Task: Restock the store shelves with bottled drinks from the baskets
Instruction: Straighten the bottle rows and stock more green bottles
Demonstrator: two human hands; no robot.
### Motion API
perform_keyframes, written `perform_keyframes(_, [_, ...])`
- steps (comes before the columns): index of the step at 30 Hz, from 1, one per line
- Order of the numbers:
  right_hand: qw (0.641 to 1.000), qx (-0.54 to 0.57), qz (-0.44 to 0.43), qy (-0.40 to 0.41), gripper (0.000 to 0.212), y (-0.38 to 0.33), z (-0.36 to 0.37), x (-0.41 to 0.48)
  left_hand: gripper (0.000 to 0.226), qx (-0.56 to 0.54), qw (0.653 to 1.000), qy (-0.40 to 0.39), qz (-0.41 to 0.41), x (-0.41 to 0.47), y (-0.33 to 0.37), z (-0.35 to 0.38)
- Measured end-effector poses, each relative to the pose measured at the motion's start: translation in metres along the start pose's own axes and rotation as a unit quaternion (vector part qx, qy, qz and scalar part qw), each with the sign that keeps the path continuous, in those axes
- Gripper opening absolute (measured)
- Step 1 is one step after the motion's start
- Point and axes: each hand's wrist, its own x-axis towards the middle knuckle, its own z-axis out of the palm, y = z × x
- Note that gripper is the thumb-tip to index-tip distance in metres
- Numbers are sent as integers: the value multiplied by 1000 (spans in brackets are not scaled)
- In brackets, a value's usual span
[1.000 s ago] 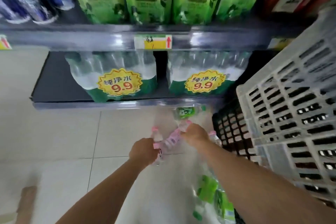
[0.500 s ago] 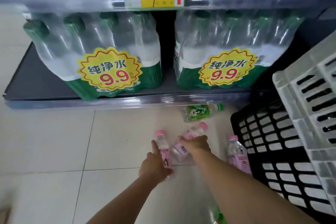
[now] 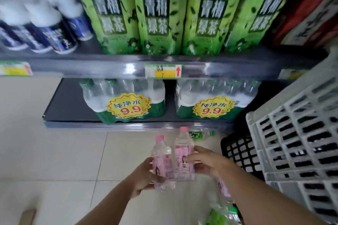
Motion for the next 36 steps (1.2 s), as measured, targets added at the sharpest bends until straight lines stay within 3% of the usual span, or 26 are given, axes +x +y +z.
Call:
perform_keyframes(5, [998,-7,-23,-57,47,-62,17,-97,78,-17,997,-66,35,-93,66,3])
perform_keyframes(8, [995,-20,-37,-94,67,-98,34,-153,77,-40,995,-69,54,-151,105,6])
perform_keyframes(13, [989,-20,-76,-126,58,-158,60,-249,74,-79,991,-59,89,-253,168,10])
perform_keyframes(21, [980,-45,-120,-154,67,-240,98,-387,107,-137,975,-61,163,-396,251,22])
perform_keyframes(25, [968,-69,-141,-195,64,-287,116,-449,96,-117,963,-77,231,-459,292,30])
perform_keyframes(29, [962,-83,-178,-191,64,-331,133,-506,89,-108,962,-8,251,-516,331,31])
perform_keyframes(33, [951,-104,-224,-187,55,-367,149,-559,50,-143,955,31,259,-570,370,37])
perform_keyframes(36, [942,-113,-258,-182,48,-389,158,-594,45,-159,944,43,287,-605,394,40])
